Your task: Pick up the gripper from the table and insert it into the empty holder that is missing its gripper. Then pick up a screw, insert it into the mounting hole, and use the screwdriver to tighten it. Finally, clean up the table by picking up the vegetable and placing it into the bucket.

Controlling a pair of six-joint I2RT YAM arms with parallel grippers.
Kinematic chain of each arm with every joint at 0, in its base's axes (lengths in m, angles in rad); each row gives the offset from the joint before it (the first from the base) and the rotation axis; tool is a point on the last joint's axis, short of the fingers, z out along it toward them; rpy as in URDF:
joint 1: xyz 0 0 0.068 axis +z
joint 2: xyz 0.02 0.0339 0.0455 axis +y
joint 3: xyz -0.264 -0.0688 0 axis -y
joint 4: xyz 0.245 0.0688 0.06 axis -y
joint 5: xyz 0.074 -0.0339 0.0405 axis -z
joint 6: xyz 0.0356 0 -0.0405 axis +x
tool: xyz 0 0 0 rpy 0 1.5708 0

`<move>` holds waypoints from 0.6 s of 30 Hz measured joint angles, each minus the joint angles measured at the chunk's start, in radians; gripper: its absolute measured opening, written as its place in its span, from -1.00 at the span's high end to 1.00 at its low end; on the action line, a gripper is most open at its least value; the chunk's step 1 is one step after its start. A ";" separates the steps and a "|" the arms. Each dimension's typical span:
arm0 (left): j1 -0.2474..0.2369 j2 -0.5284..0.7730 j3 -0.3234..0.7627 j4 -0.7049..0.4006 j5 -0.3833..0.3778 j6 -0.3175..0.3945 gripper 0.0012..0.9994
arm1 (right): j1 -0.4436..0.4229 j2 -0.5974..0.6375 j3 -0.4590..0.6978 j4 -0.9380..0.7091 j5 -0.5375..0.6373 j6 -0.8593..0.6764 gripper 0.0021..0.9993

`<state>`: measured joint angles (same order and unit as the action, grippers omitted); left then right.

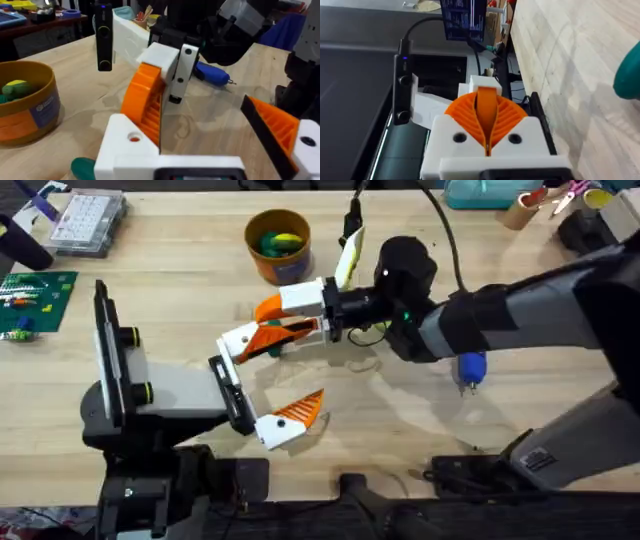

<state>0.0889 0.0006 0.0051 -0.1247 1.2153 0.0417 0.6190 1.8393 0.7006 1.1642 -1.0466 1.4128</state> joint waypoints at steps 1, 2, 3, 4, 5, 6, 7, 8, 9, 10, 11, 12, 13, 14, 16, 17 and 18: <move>0.000 0.000 0.000 -0.001 0.003 0.000 -0.98 | -0.005 0.000 0.000 0.001 -0.005 0.000 -0.30; 0.000 0.000 0.000 -0.002 0.006 0.000 -0.98 | -0.011 0.000 0.000 0.001 -0.011 0.000 -0.31; -0.001 0.000 0.000 -0.002 0.009 0.000 -0.98 | -0.017 0.000 0.000 0.001 -0.017 0.000 -0.32; -0.001 0.000 0.000 -0.002 0.012 0.000 -0.98 | -0.023 0.000 0.000 0.001 -0.023 0.000 -0.32; -0.001 0.000 0.000 -0.003 0.014 0.000 -0.98 | -0.029 0.000 0.000 0.001 -0.031 0.000 -0.33; -0.001 0.000 0.000 -0.003 0.016 0.000 -0.98 | -0.036 0.000 0.000 0.001 -0.041 0.000 -0.33; -0.001 0.000 0.000 -0.003 0.017 0.000 -0.97 | -0.042 0.000 0.000 0.001 -0.050 0.000 -0.33; 0.000 0.000 0.000 -0.003 0.018 -0.001 -0.97 | -0.050 0.000 0.000 0.001 -0.062 0.000 -0.34; 0.000 0.000 0.000 -0.003 0.019 -0.001 -0.97 | -0.059 0.000 0.000 0.001 -0.076 0.000 -0.35; -0.001 0.000 0.000 -0.003 0.019 -0.001 -0.97 | -0.069 0.000 0.000 0.001 -0.092 0.000 -0.39; 0.000 0.000 0.000 -0.003 0.019 0.000 -0.97 | -0.077 0.000 0.000 0.000 -0.107 0.000 -0.43; -0.001 0.000 0.000 -0.004 0.020 0.000 -0.97 | -0.086 0.000 0.000 0.001 -0.123 0.000 -0.48; -0.001 0.000 0.000 -0.003 0.020 0.000 -0.97 | -0.095 0.000 0.000 0.001 -0.140 0.000 -0.52; -0.001 0.000 0.000 -0.003 0.020 0.000 -0.97 | -0.102 0.000 0.000 0.001 -0.153 0.000 -0.56; 0.000 0.000 0.000 -0.003 0.020 0.000 -0.97 | -0.112 0.000 0.000 0.001 -0.174 0.000 -0.63; 0.000 0.000 0.000 -0.004 0.020 0.000 -0.97 | -0.115 0.000 0.000 0.001 -0.183 0.000 -0.64; -0.001 0.000 0.000 -0.003 0.020 0.000 -0.97 | -0.116 0.000 0.000 0.001 -0.190 0.000 -0.65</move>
<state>0.0883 0.0006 0.0051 -0.1280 1.2350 0.0414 0.5033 1.8393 0.7006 1.1656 -1.2361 1.4124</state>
